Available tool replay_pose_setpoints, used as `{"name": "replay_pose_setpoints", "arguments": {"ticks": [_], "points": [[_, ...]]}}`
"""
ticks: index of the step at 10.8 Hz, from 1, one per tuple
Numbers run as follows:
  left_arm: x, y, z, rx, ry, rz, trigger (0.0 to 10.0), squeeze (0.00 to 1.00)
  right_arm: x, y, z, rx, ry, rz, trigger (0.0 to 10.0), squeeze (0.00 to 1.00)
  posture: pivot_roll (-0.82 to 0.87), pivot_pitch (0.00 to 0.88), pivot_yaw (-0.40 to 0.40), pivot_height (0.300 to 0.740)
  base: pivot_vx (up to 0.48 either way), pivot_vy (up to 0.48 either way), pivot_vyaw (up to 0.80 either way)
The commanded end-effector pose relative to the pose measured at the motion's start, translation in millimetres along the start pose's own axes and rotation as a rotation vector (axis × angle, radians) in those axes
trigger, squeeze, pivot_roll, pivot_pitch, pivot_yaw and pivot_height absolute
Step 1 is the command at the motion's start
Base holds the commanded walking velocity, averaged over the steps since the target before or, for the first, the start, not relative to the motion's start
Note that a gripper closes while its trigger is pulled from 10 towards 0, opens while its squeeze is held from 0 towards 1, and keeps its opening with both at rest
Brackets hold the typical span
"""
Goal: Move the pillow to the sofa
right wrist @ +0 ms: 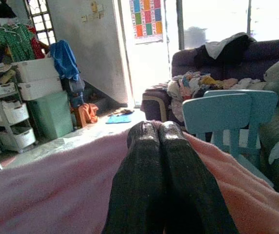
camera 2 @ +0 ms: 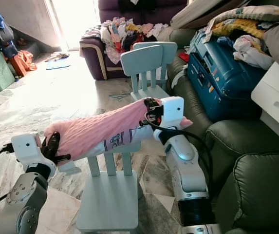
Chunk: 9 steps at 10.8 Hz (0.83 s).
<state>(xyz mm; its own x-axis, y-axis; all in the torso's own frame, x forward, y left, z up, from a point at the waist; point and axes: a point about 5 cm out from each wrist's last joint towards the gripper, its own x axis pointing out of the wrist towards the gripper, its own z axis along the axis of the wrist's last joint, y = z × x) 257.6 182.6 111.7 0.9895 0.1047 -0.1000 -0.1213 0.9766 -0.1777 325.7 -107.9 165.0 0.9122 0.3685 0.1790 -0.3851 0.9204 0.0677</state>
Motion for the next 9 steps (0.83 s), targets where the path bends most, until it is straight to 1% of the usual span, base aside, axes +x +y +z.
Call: {"name": "replay_pose_setpoints", "arguments": {"ticks": [1, 2, 4, 9], "points": [[-2.1, 8.4, 4.1, 0.007, -0.015, 0.049, 10.0, 0.00, 1.5, 1.2, 7.0, -0.008, -0.024, -0.006, 10.0, 0.00, -0.21, 0.000, 0.066, 0.740, 0.000, 0.000, 0.00], [-1.6, 6.7, 3.5, -0.022, -0.005, 0.035, 10.0, 0.00, 2.5, 0.1, 2.7, -0.014, 0.016, -0.017, 10.0, 0.00, -0.21, 0.000, 0.063, 0.740, 0.000, 0.000, -0.76], [1.2, 3.4, 6.1, -0.048, -0.009, 0.026, 10.0, 0.00, 3.6, -0.5, 3.7, -0.018, 0.015, -0.013, 10.0, 0.00, -0.21, 0.000, 0.061, 0.740, 0.000, 0.000, -0.75], [-0.4, 1.0, 6.2, -0.087, -0.018, 0.018, 10.0, 0.00, 3.9, -4.1, 5.4, -0.045, 0.022, -0.017, 10.0, 0.00, -0.22, 0.000, 0.051, 0.740, 0.000, 0.000, -0.75]]}}
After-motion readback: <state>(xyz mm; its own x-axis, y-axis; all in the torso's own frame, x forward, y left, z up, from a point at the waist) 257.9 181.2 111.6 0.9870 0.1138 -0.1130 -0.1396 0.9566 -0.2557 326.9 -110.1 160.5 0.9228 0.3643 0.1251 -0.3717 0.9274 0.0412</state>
